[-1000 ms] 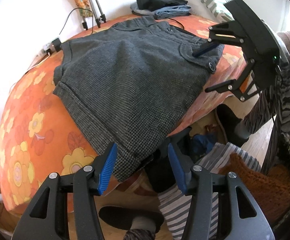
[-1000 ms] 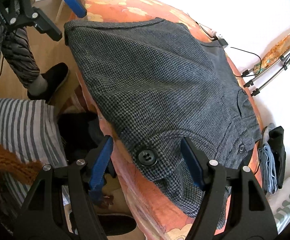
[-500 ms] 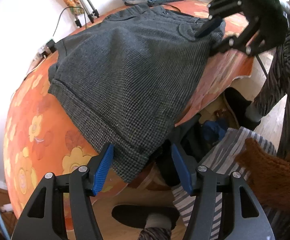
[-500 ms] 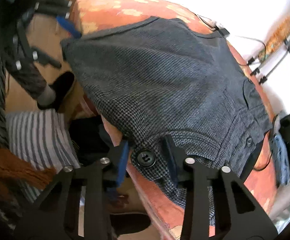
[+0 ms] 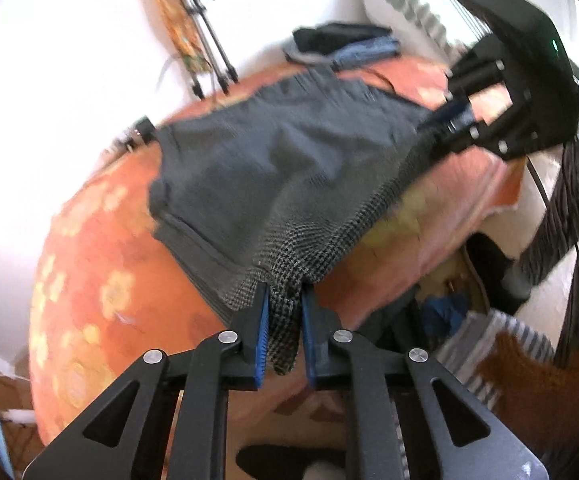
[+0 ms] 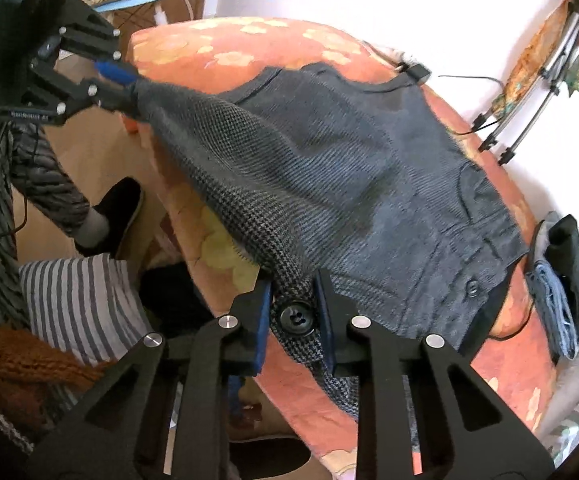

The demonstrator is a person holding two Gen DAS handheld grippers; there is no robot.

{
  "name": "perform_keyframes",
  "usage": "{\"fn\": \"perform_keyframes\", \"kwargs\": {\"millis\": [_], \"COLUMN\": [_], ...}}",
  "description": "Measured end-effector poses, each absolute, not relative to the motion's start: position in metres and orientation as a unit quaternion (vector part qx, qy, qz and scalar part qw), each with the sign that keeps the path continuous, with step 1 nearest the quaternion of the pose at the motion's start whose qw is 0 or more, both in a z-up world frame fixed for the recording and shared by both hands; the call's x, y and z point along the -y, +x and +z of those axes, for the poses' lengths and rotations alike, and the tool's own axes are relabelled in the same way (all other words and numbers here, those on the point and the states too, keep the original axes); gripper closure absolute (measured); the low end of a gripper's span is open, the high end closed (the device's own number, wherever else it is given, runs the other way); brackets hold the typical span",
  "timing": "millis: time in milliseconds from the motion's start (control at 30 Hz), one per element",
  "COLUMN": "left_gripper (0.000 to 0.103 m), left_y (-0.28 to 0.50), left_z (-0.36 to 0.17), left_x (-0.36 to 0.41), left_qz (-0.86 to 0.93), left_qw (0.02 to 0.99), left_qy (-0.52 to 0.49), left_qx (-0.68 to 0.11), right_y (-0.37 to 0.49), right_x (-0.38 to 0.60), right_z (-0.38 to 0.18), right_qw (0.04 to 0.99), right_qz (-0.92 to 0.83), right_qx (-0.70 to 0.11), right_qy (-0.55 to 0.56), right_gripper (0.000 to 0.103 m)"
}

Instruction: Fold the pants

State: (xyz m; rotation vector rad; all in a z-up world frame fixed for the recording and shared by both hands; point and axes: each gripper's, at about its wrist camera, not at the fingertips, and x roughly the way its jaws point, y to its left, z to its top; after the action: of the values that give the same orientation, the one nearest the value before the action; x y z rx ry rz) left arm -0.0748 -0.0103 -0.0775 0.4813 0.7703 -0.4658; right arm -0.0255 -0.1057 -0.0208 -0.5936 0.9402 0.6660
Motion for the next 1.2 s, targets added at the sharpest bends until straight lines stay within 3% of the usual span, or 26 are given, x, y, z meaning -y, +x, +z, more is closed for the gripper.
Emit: {"fn": "perform_keyframes", "kwargs": {"millis": [333,767,1200], "left_gripper": [0.090,0.091,0.091], "left_y": [-0.024,0.079,0.208], "left_z": [-0.015,0.030,0.003], "left_x": [0.013,0.019,0.040], "left_qz": [-0.200,-0.187,-0.174], "left_qw": [0.905,0.917,0.911], "left_qy": [0.228,0.225,0.220], "left_qx": [-0.298,-0.270,-0.303], "right_y": [0.011,0.107,0.245], "right_x": [0.113,0.123,0.150], "right_z": [0.037,0.077,0.042], "right_qw": [0.840,0.862,0.851], "right_qz": [0.263,0.208,0.195], "right_qx": [-0.392,-0.364,-0.396], "right_qy": [-0.267,-0.284,-0.285], "right_gripper": [0.083,0.084,0.084]}}
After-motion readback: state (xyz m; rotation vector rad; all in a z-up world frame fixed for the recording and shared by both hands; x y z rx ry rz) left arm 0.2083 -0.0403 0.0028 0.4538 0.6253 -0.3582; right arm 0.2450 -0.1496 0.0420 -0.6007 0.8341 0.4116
